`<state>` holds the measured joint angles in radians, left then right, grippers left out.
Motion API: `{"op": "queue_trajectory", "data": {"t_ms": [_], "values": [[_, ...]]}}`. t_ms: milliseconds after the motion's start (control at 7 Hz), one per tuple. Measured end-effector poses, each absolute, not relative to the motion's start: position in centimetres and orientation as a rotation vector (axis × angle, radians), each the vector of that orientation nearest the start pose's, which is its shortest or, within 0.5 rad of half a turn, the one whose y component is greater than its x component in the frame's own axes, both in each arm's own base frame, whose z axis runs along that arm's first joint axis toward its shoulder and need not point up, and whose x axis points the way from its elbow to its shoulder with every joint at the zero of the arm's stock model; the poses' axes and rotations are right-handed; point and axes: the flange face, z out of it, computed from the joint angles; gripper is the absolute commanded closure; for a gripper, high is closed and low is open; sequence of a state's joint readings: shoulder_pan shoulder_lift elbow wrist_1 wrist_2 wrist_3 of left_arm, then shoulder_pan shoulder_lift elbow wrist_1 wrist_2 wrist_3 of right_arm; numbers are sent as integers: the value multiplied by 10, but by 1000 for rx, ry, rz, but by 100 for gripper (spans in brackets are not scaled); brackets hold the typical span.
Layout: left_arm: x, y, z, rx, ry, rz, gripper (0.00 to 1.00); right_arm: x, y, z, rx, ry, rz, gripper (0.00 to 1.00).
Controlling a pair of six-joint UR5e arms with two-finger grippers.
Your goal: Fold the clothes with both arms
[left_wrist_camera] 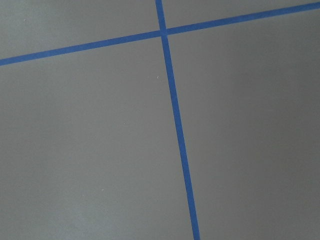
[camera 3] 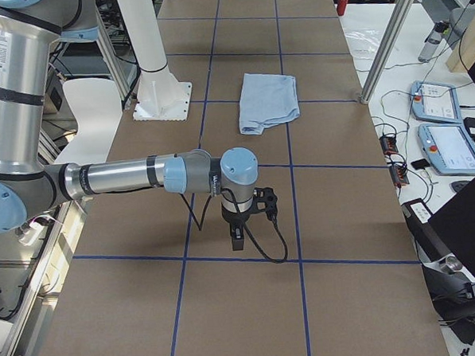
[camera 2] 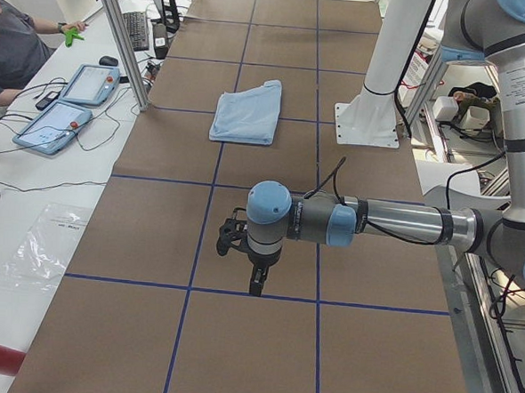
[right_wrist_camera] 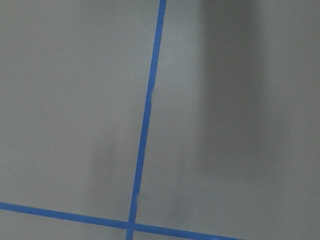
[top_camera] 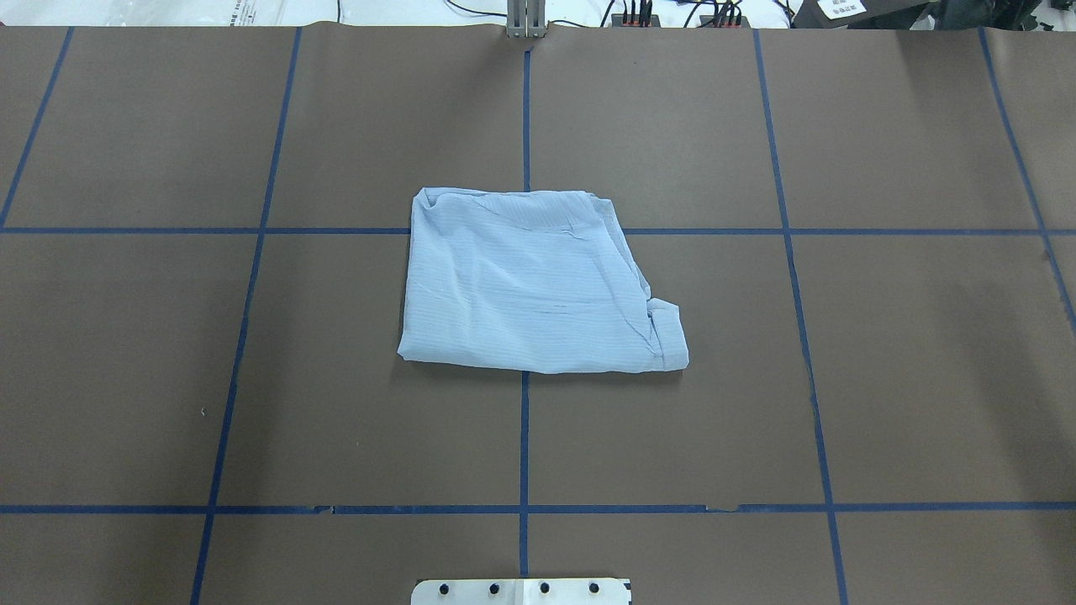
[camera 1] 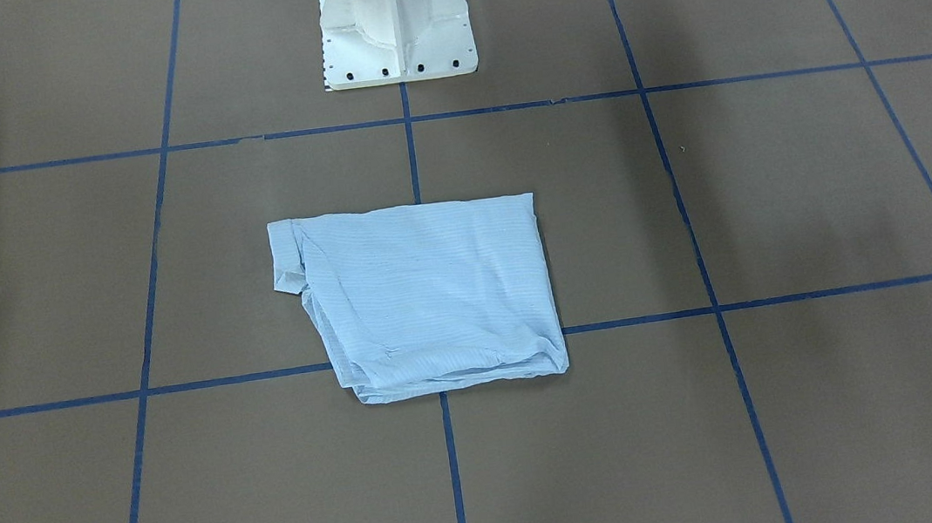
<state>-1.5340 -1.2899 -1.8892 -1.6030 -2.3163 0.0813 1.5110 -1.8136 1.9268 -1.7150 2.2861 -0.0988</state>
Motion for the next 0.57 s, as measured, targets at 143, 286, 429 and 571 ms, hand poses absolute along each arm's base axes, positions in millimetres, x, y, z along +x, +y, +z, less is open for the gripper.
{"op": "queue_trajectory", "data": {"t_ms": [143, 286, 429, 571], "values": [[-52, -380, 623, 81, 744, 138, 0, 45, -388, 609, -16, -718, -140, 0], [-52, -380, 623, 80, 744, 138, 0, 44, -388, 609, -17, -721, -140, 0], [-52, -379, 623, 80, 744, 137, 0, 44, -388, 609, -18, -723, -139, 0], [-52, -379, 623, 80, 744, 137, 0, 44, -388, 610, -18, -723, -139, 0]]}}
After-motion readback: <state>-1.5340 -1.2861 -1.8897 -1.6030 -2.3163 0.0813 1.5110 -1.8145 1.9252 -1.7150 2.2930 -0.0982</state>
